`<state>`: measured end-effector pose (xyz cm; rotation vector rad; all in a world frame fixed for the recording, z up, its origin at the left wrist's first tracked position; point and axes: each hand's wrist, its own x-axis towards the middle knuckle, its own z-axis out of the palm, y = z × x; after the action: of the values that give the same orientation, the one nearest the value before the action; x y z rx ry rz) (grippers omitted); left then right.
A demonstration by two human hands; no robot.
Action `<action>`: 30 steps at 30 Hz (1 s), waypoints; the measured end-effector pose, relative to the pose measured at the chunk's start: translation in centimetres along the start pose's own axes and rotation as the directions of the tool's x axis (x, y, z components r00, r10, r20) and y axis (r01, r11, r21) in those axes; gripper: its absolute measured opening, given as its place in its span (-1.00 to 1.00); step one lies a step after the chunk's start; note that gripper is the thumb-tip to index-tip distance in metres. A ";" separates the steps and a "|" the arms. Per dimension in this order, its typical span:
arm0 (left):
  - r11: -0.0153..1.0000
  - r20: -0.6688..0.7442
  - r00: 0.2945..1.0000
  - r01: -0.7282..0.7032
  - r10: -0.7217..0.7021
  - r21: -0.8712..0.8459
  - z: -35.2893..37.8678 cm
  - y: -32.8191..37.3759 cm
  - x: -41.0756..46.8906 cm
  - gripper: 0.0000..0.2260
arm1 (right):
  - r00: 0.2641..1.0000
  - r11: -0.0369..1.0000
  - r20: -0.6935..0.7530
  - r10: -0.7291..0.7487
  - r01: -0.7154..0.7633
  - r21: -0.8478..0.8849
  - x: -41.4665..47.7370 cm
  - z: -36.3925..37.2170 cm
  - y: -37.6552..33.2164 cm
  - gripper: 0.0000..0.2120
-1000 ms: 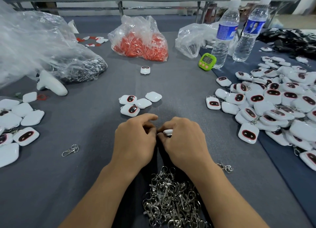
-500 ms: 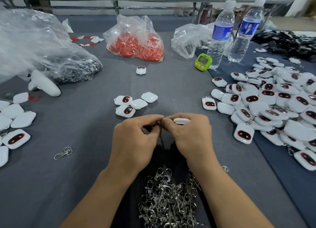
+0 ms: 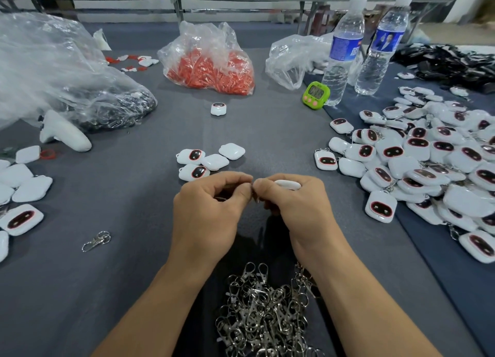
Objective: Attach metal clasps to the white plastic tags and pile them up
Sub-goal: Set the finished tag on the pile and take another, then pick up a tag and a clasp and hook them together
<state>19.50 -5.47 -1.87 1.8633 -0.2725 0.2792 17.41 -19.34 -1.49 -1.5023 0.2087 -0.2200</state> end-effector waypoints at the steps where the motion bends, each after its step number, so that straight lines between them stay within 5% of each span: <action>1: 1.000 0.013 1.000 -0.005 0.005 -0.011 -0.1 0.0 0.0 -0.84 | 1.000 1.000 -0.006 0.001 -0.001 0.001 0.0 0.0 0.0 -0.79; 16: 0.998 -0.009 0.998 0.061 -0.062 -0.027 -0.2 -0.5 0.5 -0.78 | 0.998 0.991 0.008 -0.061 0.061 -0.116 -0.2 0.1 0.3 -0.85; 21: 0.938 -0.052 0.988 -0.123 0.147 0.323 -0.6 0.1 -0.5 -0.83 | 0.981 0.890 -0.074 -0.180 0.131 -0.436 -0.5 0.4 0.5 -0.92; 24: 0.918 -0.065 0.979 -0.157 0.193 0.365 -0.4 0.3 -0.8 -0.86 | 0.955 0.816 -0.107 -0.276 0.174 -0.551 -0.4 0.5 0.7 -0.87; 30: 0.985 -0.017 1.000 0.004 -0.001 0.170 -0.3 0.1 -0.4 -0.84 | 0.973 0.939 -0.175 -0.153 0.088 -0.331 0.2 0.4 0.9 -0.87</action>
<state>19.03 -5.19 -1.80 2.0283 -0.2405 0.3246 17.77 -18.94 -2.33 -1.8215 0.3245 -0.4540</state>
